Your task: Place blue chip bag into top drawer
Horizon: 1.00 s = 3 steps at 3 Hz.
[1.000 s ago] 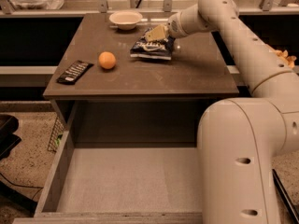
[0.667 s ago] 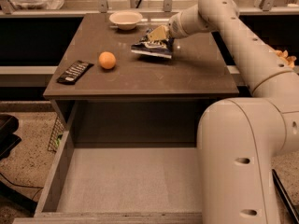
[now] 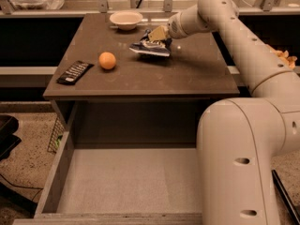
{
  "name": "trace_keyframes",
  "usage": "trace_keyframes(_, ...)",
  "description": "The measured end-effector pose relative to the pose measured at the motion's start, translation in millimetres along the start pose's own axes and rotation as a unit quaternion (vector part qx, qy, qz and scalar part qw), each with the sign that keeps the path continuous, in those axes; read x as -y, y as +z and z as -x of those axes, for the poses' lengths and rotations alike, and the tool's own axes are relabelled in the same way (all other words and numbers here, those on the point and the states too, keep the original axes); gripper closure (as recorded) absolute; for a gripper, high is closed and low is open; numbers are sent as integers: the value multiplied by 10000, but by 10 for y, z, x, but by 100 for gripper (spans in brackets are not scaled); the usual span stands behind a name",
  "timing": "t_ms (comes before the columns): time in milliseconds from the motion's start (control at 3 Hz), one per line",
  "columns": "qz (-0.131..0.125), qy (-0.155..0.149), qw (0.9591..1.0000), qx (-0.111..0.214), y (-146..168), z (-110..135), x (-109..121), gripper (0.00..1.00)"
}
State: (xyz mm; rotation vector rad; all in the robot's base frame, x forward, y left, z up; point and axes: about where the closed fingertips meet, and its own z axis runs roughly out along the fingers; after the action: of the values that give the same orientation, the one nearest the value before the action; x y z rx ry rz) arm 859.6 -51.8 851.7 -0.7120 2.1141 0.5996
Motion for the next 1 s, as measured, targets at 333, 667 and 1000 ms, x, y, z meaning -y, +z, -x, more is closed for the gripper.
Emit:
trace_keyframes(333,-18,-19,10000,0,-12,10,1,100)
trace_keyframes(667,-248,-254,9993,-80,-358,123,1,100)
trace_keyframes(1000,-733,-547,9957,-152,-1129,243,-16,100)
